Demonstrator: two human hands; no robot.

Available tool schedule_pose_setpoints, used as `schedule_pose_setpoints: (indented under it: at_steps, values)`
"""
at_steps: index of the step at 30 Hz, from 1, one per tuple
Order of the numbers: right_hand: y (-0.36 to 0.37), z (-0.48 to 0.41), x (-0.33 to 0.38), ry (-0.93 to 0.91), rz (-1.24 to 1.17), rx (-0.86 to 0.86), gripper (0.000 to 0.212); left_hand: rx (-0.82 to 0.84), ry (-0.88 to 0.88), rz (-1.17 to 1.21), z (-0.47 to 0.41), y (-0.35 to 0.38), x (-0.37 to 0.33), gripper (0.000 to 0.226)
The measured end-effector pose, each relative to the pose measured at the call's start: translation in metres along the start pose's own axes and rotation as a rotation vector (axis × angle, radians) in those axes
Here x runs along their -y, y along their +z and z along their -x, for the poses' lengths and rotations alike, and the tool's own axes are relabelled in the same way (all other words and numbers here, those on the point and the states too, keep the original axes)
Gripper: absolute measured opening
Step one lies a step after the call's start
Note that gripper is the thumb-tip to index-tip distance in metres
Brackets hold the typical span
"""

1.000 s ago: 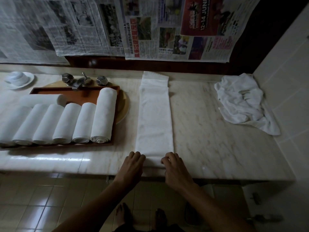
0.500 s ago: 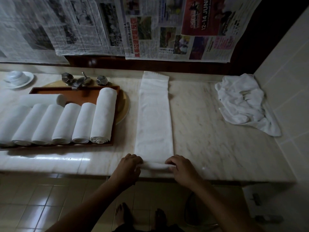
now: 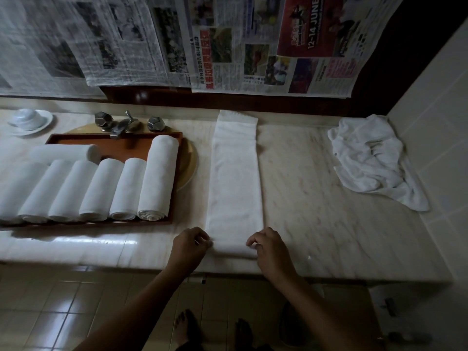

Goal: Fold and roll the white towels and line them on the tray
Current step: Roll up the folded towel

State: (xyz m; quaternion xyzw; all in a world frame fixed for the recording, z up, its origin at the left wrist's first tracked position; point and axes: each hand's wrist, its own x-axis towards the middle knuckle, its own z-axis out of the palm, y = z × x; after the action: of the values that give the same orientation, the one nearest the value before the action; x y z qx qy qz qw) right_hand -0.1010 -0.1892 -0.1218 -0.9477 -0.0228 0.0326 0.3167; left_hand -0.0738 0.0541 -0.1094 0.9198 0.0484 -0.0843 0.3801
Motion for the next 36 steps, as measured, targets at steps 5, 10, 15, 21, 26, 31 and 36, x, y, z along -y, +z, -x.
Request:
schedule_pose_setpoints:
  at_steps: [5,10,15,21,26,31,36]
  values:
    - [0.013,0.005,0.0,-0.034,0.11,0.045,0.042,-0.049,0.461,-0.282,0.008,0.021,0.006,0.029]
    - [0.012,0.017,0.0,-0.184,0.147,-0.019,0.028,-0.01,0.567,-0.436,0.018,0.026,0.013,0.027]
    - [0.012,0.014,-0.009,-0.258,0.219,0.015,0.035,0.06,0.546,-0.488,0.017,0.023,0.013,0.039]
    - [0.003,0.001,-0.011,-0.316,0.317,0.096,0.041,0.175,0.56,-0.585,0.005,0.018,0.02,0.07]
    - [-0.016,-0.001,-0.01,-0.233,0.241,0.226,0.033,0.175,0.571,-0.537,0.012,0.007,0.009,0.044]
    - [-0.032,0.001,-0.018,0.001,-0.104,0.312,0.02,0.23,0.418,-0.291,0.012,-0.005,0.007,0.023]
    - [-0.029,0.0,-0.02,0.108,-0.177,0.205,0.013,0.261,0.288,-0.167,0.0,-0.015,0.001,0.019]
